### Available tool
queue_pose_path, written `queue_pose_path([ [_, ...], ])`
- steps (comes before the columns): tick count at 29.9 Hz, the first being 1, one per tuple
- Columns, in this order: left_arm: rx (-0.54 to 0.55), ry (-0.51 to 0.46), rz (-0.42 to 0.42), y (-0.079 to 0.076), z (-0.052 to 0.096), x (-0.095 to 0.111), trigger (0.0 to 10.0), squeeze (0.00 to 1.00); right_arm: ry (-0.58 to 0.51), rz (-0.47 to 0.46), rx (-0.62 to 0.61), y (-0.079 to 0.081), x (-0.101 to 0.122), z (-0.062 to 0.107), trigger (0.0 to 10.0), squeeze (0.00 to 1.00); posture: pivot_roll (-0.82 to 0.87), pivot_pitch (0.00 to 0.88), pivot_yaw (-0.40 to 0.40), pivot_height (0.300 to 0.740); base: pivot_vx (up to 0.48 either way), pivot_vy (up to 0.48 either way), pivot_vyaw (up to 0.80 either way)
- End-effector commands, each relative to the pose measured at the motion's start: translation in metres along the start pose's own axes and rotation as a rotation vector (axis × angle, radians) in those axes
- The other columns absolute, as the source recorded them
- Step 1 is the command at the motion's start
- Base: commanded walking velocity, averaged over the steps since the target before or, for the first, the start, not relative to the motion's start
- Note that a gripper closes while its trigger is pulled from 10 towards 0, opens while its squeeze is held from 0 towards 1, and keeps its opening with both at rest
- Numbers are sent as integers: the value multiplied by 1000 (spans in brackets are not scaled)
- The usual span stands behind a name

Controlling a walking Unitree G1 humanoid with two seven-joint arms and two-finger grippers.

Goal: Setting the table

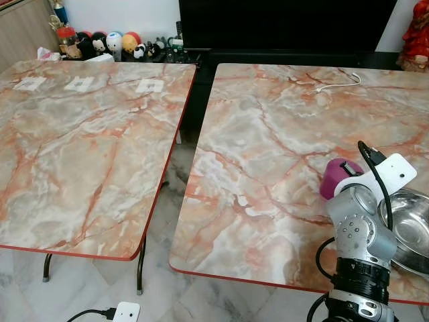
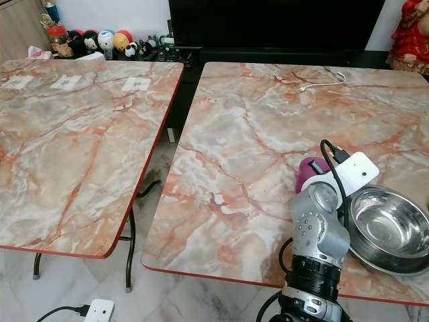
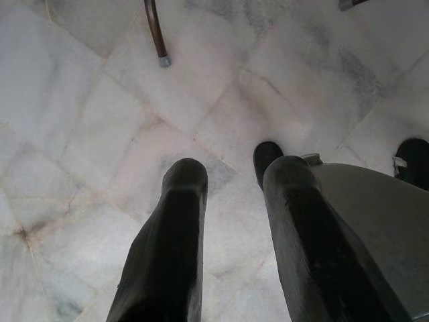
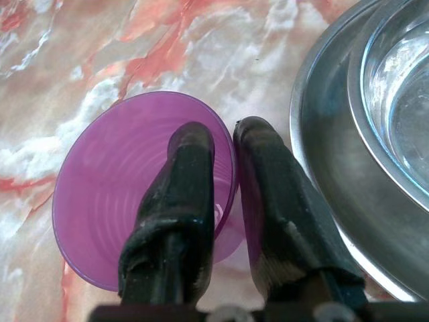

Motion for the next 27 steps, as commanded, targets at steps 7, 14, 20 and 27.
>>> queue_pose_path([
  [7, 15, 37, -5, 5, 2, -11, 10000, 0, -25, -8, 6, 3, 8, 1, 10000, 0, -83, 73, 15, 740, 0, 0, 0],
  [14, 17, 38, -5, 6, 2, -11, 10000, 0, -20, -14, 28, 8, 6, 2, 10000, 0, -81, 73, 16, 740, 0, 0, 0],
  [20, 18, 39, -6, 7, 3, -12, 10000, 0, -24, -17, 42, 11, 7, 3, 10000, 0, -85, 72, 16, 740, 0, 0, 0],
  [27, 16, 37, -8, 6, 3, -11, 10000, 0, 6, -38, 24, 8, 1, 2, 10000, 0, -84, 73, 17, 740, 0, 0, 0],
])
Point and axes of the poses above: a point about 5 cm out from each wrist's last joint towards the gripper, its own z axis pointing back from the gripper into the wrist, its own x axis along the axis of the wrist's last joint, y = z × x, the point moved 6 cm from there along -z, pointing out of the wrist towards the gripper, and after that the axes turned 12 degrees about z, right-handed, at the moved point
